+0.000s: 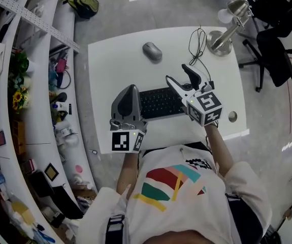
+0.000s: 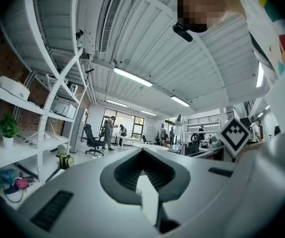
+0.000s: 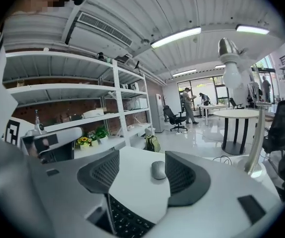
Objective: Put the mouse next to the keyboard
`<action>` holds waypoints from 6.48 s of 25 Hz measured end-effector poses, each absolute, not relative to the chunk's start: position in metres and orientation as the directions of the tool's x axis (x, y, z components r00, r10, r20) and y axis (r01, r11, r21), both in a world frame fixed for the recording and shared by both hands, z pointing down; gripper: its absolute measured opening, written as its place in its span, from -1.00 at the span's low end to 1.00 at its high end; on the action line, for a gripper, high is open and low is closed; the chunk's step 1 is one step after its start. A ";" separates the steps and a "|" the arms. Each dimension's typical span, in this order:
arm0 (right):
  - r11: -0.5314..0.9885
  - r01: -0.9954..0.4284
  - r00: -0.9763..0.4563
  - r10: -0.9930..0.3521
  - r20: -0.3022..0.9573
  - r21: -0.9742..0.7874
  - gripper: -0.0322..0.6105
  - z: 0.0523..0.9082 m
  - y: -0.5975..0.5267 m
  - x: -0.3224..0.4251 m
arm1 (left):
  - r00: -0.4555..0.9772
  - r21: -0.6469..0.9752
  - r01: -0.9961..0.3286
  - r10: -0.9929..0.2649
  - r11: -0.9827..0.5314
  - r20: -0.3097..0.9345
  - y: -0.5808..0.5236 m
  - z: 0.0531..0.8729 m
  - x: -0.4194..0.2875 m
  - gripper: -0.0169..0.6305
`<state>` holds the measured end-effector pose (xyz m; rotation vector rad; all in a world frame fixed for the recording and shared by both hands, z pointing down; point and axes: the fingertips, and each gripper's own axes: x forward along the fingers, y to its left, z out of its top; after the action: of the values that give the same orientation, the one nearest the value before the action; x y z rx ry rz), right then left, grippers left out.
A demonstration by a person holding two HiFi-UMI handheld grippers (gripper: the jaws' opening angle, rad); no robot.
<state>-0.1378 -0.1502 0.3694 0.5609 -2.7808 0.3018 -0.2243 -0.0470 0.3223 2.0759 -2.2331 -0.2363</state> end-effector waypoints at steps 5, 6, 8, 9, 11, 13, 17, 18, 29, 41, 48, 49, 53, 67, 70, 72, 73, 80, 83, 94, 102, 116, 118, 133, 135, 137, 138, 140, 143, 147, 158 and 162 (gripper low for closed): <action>0.960 -0.235 -0.893 -0.150 0.425 -0.155 -0.07 0.408 -0.188 -0.199 | -0.114 0.197 -0.975 -0.993 0.108 -0.021 -0.054 0.336 -0.241 -0.81; 0.962 -0.224 -0.880 -0.130 0.456 -0.158 -0.07 0.419 -0.196 -0.210 | -0.114 0.197 -0.974 -0.993 0.109 -0.014 -0.054 0.339 -0.243 -0.81; 0.954 -0.255 -0.840 -0.139 0.525 -0.156 -0.07 0.447 -0.219 -0.230 | -0.113 0.190 -0.976 -0.994 0.111 0.000 -0.056 0.347 -0.249 -0.81; 0.946 -0.287 -0.812 -0.159 0.562 -0.148 -0.07 0.463 -0.231 -0.238 | -0.115 0.188 -0.975 -0.993 0.115 0.009 -0.057 0.351 -0.253 -0.81; 0.928 -0.346 -0.756 -0.190 0.626 -0.136 0.12 0.493 -0.248 -0.252 | -0.126 0.192 -0.973 -0.992 0.130 0.029 -0.057 0.361 -0.262 -0.81; 0.911 -0.384 -0.723 -0.194 0.664 -0.152 0.21 0.514 -0.256 -0.267 | -0.136 0.200 -0.969 -0.990 0.142 0.043 -0.056 0.369 -0.268 -0.81; 0.910 -0.403 -0.659 -0.210 0.722 -0.102 0.23 0.543 -0.261 -0.288 | -0.146 0.224 -0.962 -0.988 0.155 0.056 -0.054 0.381 -0.277 -0.81; 0.912 -0.403 -0.637 -0.219 0.739 -0.077 0.23 0.550 -0.263 -0.290 | -0.148 0.228 -0.961 -0.987 0.157 0.057 -0.053 0.383 -0.279 -0.81; 0.894 -0.445 -0.582 -0.241 0.777 -0.056 0.22 0.569 -0.272 -0.288 | -0.209 0.266 -0.939 -0.976 0.218 0.064 -0.042 0.395 -0.309 -0.81; 0.901 -0.432 -0.605 -0.255 0.754 -0.042 0.04 0.558 -0.272 -0.279 | -0.200 0.248 -0.947 -0.979 0.205 0.045 -0.046 0.383 -0.293 -0.81; 0.894 -0.443 -0.711 -0.307 0.633 -0.063 0.04 0.498 -0.257 -0.252 | -0.151 0.245 -0.958 -0.988 0.152 0.022 -0.055 0.374 -0.275 -0.81; 0.887 -0.457 -0.715 -0.325 0.619 -0.062 0.04 0.490 -0.257 -0.242 | -0.142 0.247 -0.959 -0.990 0.142 0.018 -0.058 0.372 -0.271 -0.81; 0.841 -0.539 -0.701 -0.409 0.584 -0.057 0.04 0.465 -0.259 -0.189 | -0.061 0.244 -0.968 -0.998 0.060 0.004 -0.075 0.366 -0.251 -0.81; 0.630 -0.776 -0.513 -0.607 0.607 -0.026 0.04 0.462 -0.268 0.041 | 0.160 0.248 -0.958 -0.985 -0.141 0.058 -0.137 0.388 -0.155 -0.81; 0.590 -0.807 -0.468 -0.613 0.636 -0.025 0.04 0.479 -0.263 0.074 | 0.193 0.248 -0.954 -0.978 -0.170 0.073 -0.144 0.393 -0.138 -0.81; 0.570 -0.821 -0.447 -0.612 0.653 -0.028 0.04 0.490 -0.260 0.091 | 0.209 0.246 -0.952 -0.975 -0.183 0.082 -0.149 0.395 -0.130 -0.81; 0.563 -0.826 -0.438 -0.610 0.660 -0.029 0.04 0.495 -0.258 0.097 | 0.214 0.245 -0.951 -0.973 -0.188 0.087 -0.151 0.397 -0.126 -0.81; 0.527 -0.849 -0.387 -0.583 0.714 -0.029 0.04 0.540 -0.255 0.126 | 0.246 0.233 -0.949 -0.962 -0.213 0.122 -0.159 0.405 -0.112 -0.81; 0.504 -0.863 -0.371 -0.571 0.732 -0.043 0.04 0.556 -0.255 0.136 | 0.255 0.228 -0.948 -0.958 -0.221 0.131 -0.160 0.407 -0.110 -0.81; 0.481 -0.875 -0.356 -0.547 0.758 -0.064 0.04 0.580 -0.249 0.145 | 0.262 0.219 -0.949 -0.952 -0.226 0.156 -0.162 0.416 -0.111 -0.81; 0.491 -0.868 -0.372 -0.555 0.744 -0.068 0.04 0.582 -0.248 0.145 | 0.256 0.221 -0.951 -0.953 -0.218 0.161 -0.161 0.418 -0.111 -0.81; 0.498 -0.867 -0.372 -0.665 0.648 0.013 0.05 0.537 -0.261 0.139 | 0.231 0.203 -0.958 -0.965 -0.202 0.129 -0.149 0.406 -0.113 -0.81; 0.485 -0.873 -0.418 -0.687 0.595 -0.053 0.04 0.511 -0.263 0.132 | 0.225 0.202 -0.959 -0.967 -0.198 0.118 -0.145 0.401 -0.114 -0.81; 0.742 -0.661 -0.749 -0.645 0.149 -0.111 -0.86 0.303 -0.214 -0.016 | 0.042 0.111 -0.993 -0.998 -0.048 -0.055 -0.108 0.312 -0.181 -0.81; 0.768 -0.637 -0.767 -0.622 0.157 -0.069 -0.86 0.296 -0.197 -0.034 | 0.017 0.117 -0.993 -0.998 -0.024 -0.062 -0.098 0.305 -0.192 -0.81; 0.790 -0.613 -0.777 -0.608 0.164 0.024 -0.86 0.291 -0.186 -0.053 | -0.012 0.119 -0.993 -0.997 0.003 -0.071 -0.092 0.300 -0.202 -0.81; 0.801 -0.596 -0.784 -0.597 0.170 0.066 -0.86 0.291 -0.181 -0.061 | -0.026 0.120 -0.993 -0.997 0.017 -0.075 -0.090 0.299 -0.206 -0.81; 0.818 -0.561 -0.795 -0.575 0.192 0.129 -0.86 0.294 -0.171 -0.072 | -0.048 0.125 -0.991 -0.996 0.038 -0.078 -0.085 0.298 -0.211 -0.81; 0.824 -0.516 -0.796 -0.563 0.224 0.236 -0.86 0.303 -0.161 -0.082 | -0.069 0.125 -0.990 -0.994 0.059 -0.081 -0.081 0.297 -0.216 -0.81; 0.840 -0.487 -0.810 -0.536 0.237 0.237 -0.86 0.307 -0.158 -0.092 | -0.090 0.125 -0.989 -0.992 0.079 -0.085 -0.080 0.296 -0.225 -0.81; 0.860 -0.470 -0.822 -0.508 0.256 0.199 -0.86 0.321 -0.154 -0.092 | -0.097 0.134 -0.987 -0.993 0.087 -0.072 -0.079 0.307 -0.227 -0.81; 0.864 -0.465 -0.824 -0.502 0.262 0.194 -0.86 0.321 -0.156 -0.094 | -0.095 0.140 -0.987 -0.993 0.084 -0.072 -0.082 0.307 -0.227 -0.81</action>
<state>-0.0944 -0.1558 0.3209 0.7274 -2.7325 -0.1743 -0.2274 -0.0821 0.3069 2.0852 -2.2821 -0.2363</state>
